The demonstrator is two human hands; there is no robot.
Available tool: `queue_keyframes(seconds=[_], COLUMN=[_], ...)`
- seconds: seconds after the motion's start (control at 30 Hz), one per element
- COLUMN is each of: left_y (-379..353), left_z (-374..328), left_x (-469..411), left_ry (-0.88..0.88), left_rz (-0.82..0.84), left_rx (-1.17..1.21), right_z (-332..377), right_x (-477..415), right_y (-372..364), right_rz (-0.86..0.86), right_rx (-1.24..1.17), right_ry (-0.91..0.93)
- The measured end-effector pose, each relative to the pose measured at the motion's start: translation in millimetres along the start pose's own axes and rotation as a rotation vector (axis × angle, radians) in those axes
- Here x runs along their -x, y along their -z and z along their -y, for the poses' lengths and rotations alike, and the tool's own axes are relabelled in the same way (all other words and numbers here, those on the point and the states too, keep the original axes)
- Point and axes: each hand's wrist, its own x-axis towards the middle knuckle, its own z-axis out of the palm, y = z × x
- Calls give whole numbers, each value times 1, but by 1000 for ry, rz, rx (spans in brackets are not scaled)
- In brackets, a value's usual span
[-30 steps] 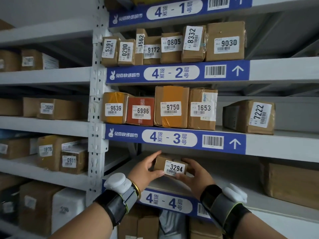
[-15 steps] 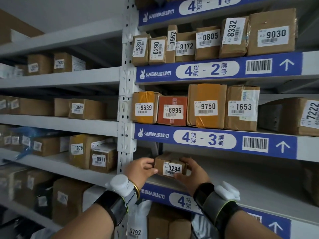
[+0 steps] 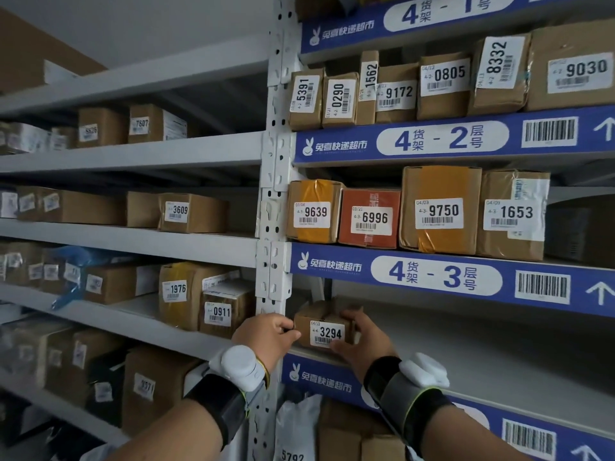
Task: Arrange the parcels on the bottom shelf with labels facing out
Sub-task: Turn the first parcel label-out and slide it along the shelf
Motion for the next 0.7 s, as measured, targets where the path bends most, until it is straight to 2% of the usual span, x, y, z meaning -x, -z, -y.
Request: queue_keyframes(seconds=[0.37,0.7], left_y=[-3,-4], left_z=[10,14], left_x=[-11,-11], left_ry=[-55,-115], left_rz=[30,47], left_rx=[-132,-137], right_z=[2,7], right_x=[-2,3], right_y=[-5,-3], right_rz=[38,39], right_rx=[41,144], right_ry=[-30,-18])
